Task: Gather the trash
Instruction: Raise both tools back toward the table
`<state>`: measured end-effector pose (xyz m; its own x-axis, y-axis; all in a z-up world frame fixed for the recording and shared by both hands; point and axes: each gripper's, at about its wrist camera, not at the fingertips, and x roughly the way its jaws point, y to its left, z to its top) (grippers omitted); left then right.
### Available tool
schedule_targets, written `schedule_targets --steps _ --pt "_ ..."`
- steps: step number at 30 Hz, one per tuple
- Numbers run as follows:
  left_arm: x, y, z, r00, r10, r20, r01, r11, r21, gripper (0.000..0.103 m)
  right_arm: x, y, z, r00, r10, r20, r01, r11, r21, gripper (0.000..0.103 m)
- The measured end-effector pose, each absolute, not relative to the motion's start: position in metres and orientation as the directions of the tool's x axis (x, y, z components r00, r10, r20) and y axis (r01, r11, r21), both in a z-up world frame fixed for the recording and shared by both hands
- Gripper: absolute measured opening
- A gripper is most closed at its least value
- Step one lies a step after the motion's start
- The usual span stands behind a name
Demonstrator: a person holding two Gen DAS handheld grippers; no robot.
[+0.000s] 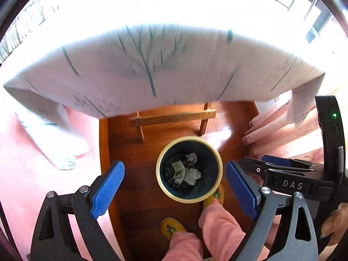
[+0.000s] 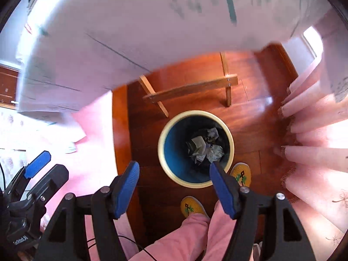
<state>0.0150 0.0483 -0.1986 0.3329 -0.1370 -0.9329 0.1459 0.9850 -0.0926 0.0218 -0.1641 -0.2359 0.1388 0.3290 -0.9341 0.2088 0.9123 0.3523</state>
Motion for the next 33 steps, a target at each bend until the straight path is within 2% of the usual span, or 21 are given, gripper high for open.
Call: schedule_targets --steps 11,18,25,33 --pt "0.023 0.059 -0.032 0.517 -0.127 -0.847 0.111 0.991 -0.081 0.093 0.054 -0.158 -0.06 0.335 0.358 -0.872 -0.006 0.926 0.378 0.068" --pt "0.051 0.069 0.042 0.624 -0.061 -0.779 0.02 0.998 -0.063 0.093 0.099 -0.16 0.008 0.433 0.379 -0.818 -0.127 0.924 0.361 0.068" --pt "0.088 0.079 0.077 0.671 0.053 -0.74 -0.13 0.99 -0.047 0.093 0.164 -0.159 0.045 0.469 0.374 -0.8 -0.226 0.926 0.301 0.068" --pt "0.133 0.1 0.064 0.605 0.111 -0.789 -0.268 0.961 -0.071 0.093 0.238 -0.167 0.039 0.453 0.336 -0.825 -0.25 0.937 0.244 0.068"
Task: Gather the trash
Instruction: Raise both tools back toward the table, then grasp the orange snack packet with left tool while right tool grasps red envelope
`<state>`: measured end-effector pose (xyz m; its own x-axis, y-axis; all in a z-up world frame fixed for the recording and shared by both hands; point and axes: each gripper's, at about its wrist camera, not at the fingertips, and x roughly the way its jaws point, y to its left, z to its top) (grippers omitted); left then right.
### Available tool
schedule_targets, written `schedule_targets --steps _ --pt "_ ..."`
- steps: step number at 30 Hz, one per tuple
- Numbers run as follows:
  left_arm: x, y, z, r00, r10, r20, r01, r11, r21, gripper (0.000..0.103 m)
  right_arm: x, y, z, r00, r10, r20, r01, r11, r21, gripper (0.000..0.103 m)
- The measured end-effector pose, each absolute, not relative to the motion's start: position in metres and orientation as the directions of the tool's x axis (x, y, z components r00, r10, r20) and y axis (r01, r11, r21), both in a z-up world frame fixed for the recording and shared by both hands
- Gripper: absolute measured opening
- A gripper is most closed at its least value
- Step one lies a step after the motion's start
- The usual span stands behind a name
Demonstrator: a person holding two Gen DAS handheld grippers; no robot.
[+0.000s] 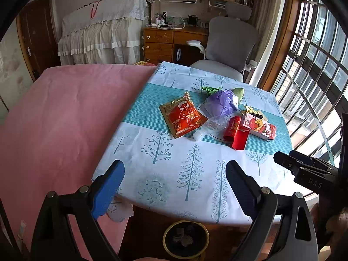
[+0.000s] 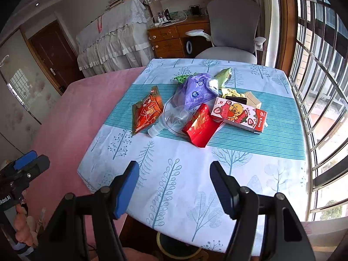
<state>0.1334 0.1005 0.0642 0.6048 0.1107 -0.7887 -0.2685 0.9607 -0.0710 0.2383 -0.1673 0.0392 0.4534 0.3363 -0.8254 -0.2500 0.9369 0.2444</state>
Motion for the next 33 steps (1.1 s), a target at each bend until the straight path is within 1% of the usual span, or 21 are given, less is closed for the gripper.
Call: schedule_targets --steps 3,7,9,12,16,17,18,20,26,31,33 --pt "0.157 0.111 0.056 0.581 0.108 -0.807 -0.278 0.958 -0.072 0.093 0.264 -0.172 0.026 0.43 0.329 -0.841 -0.207 0.942 0.263 0.068" --pt "0.204 0.126 0.039 0.549 0.071 -0.833 -0.244 0.967 -0.078 0.093 0.296 -0.171 0.004 0.407 0.301 -0.862 -0.144 0.953 0.265 0.068" --pt "0.233 0.135 0.026 0.53 0.03 -0.847 -0.225 0.969 -0.106 0.093 0.311 -0.168 -0.007 0.4 0.283 -0.872 -0.103 0.959 0.264 0.067" --pt "0.281 0.147 0.005 0.493 -0.031 -0.87 -0.2 0.969 -0.147 0.093 0.334 -0.161 -0.026 0.378 0.237 -0.895 -0.024 0.969 0.247 0.063" --pt "0.342 0.156 -0.027 0.421 -0.087 -0.903 -0.162 0.972 -0.17 0.093 0.363 -0.149 -0.052 0.336 0.195 -0.922 0.067 0.971 0.23 0.06" --pt "0.357 0.157 -0.035 0.4 -0.088 -0.912 -0.157 0.974 -0.163 0.093 0.37 -0.146 -0.059 0.324 0.18 -0.929 0.083 0.973 0.217 0.058" --pt "0.37 0.158 -0.043 0.382 -0.089 -0.92 -0.156 0.975 -0.159 0.093 0.375 -0.143 -0.066 0.313 0.168 -0.935 0.095 0.974 0.207 0.054" --pt "0.395 0.161 -0.06 0.347 -0.096 -0.933 -0.162 0.974 -0.161 0.093 0.385 -0.138 -0.078 0.288 0.154 -0.945 0.122 0.973 0.196 0.05" --pt "0.45 0.165 -0.107 0.229 -0.079 -0.97 -0.242 0.961 -0.135 0.093 0.397 -0.125 -0.097 0.251 0.124 -0.96 0.154 0.974 0.166 0.049" --pt "0.474 0.158 -0.127 0.162 -0.061 -0.985 -0.264 0.959 -0.103 0.093 0.401 -0.116 -0.101 0.222 0.107 -0.969 0.175 0.973 0.147 0.049" --pt "0.48 0.157 -0.135 0.132 -0.067 -0.989 -0.278 0.955 -0.102 0.093 0.403 -0.117 -0.104 0.211 0.129 -0.969 0.189 0.967 0.17 0.049"
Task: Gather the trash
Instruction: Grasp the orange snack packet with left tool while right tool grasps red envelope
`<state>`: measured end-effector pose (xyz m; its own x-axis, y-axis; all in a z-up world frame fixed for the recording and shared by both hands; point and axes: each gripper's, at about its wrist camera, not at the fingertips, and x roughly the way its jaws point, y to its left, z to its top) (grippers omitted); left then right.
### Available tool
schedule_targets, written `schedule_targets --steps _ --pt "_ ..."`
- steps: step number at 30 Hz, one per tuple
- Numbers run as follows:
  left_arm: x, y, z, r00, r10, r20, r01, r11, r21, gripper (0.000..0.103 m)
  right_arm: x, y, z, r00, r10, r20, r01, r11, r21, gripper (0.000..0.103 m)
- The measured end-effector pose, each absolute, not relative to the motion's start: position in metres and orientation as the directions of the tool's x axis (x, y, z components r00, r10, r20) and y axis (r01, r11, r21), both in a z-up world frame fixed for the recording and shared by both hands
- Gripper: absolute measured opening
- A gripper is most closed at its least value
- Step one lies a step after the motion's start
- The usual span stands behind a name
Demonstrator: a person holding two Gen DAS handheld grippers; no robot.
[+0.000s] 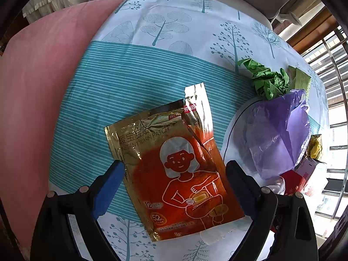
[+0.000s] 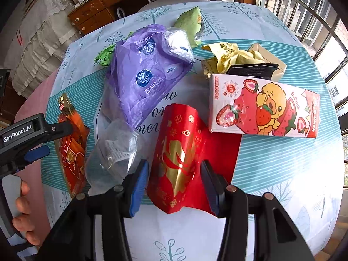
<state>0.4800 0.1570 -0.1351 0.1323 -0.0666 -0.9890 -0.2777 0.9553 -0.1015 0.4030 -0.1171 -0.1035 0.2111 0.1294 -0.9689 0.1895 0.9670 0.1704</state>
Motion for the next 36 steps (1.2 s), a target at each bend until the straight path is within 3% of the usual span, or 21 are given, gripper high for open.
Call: schedule_targets --steps 2,5,7,12,19,27,36 --pt "0.483 0.159 -0.142 0.113 -0.065 -0.991 -0.295 0.951 -0.096 0.093 0.404 -0.117 -0.106 0.208 0.119 -0.971 0.201 0.966 0.161 0.049" --pt "0.483 0.164 -0.156 0.076 -0.117 -0.99 -0.313 0.94 -0.135 0.071 0.404 -0.118 -0.111 0.197 0.107 -0.974 0.21 0.966 0.148 0.047" --pt "0.479 0.167 -0.156 0.082 -0.13 -0.988 -0.314 0.938 -0.15 0.063 0.403 -0.117 -0.113 0.196 0.118 -0.973 0.209 0.965 0.159 0.036" --pt "0.471 0.167 -0.152 0.101 -0.14 -0.985 -0.264 0.951 -0.162 0.044 0.402 -0.112 -0.111 0.223 0.115 -0.968 0.195 0.968 0.16 0.026" --pt "0.448 0.172 -0.14 0.143 -0.198 -0.97 -0.191 0.956 -0.223 0.024 0.391 -0.116 -0.102 0.264 0.131 -0.956 0.196 0.963 0.186 0.011" --pt "0.398 0.184 -0.102 0.198 -0.255 -0.947 -0.154 0.946 -0.287 0.021 0.358 -0.131 -0.064 0.316 0.151 -0.937 0.193 0.956 0.219 0.008" --pt "0.292 0.158 -0.03 0.346 -0.282 -0.895 -0.071 0.943 -0.324 0.021 0.28 -0.146 -0.012 0.369 0.27 -0.889 0.037 0.952 0.304 0.008"
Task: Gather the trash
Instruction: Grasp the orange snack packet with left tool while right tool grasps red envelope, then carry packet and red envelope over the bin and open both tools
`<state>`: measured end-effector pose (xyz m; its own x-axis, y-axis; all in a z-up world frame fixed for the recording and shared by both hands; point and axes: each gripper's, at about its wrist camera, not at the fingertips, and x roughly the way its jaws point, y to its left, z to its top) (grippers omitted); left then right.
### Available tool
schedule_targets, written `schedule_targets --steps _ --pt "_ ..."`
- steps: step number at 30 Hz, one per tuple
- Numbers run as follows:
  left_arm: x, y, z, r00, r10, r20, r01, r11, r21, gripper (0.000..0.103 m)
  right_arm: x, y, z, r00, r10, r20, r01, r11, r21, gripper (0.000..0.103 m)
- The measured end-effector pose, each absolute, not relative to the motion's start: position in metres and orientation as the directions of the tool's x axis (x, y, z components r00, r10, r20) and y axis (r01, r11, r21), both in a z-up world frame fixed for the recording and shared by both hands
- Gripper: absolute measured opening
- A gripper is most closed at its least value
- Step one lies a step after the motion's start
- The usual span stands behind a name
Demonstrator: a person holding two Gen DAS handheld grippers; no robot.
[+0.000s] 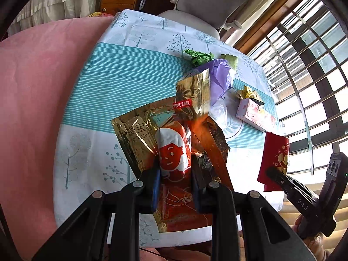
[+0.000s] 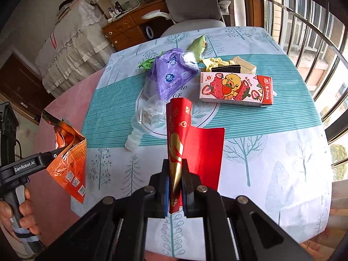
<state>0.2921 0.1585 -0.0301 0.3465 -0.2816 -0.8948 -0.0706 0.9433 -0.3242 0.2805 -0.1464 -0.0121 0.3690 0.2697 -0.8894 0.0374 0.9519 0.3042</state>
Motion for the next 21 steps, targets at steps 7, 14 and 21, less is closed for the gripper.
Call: schedule_targets --steps 7,14,21 --pt "0.182 0.094 -0.006 0.424 -0.247 -0.871 -0.004 0.961 -0.275 0.021 0.201 -0.169 0.011 0.37 0.358 -0.857 -0.092 0.932 0.35 0.008" --pt "0.084 0.042 -0.005 0.408 -0.224 -0.885 0.038 0.973 -0.229 0.022 0.121 -0.189 0.004 0.298 0.398 -0.867 -0.151 0.917 0.369 0.008" --pt "0.035 0.012 -0.026 0.322 -0.203 -0.925 0.085 0.979 -0.185 0.022 0.061 -0.194 -0.03 0.217 0.419 -0.882 -0.122 0.908 0.401 0.008"
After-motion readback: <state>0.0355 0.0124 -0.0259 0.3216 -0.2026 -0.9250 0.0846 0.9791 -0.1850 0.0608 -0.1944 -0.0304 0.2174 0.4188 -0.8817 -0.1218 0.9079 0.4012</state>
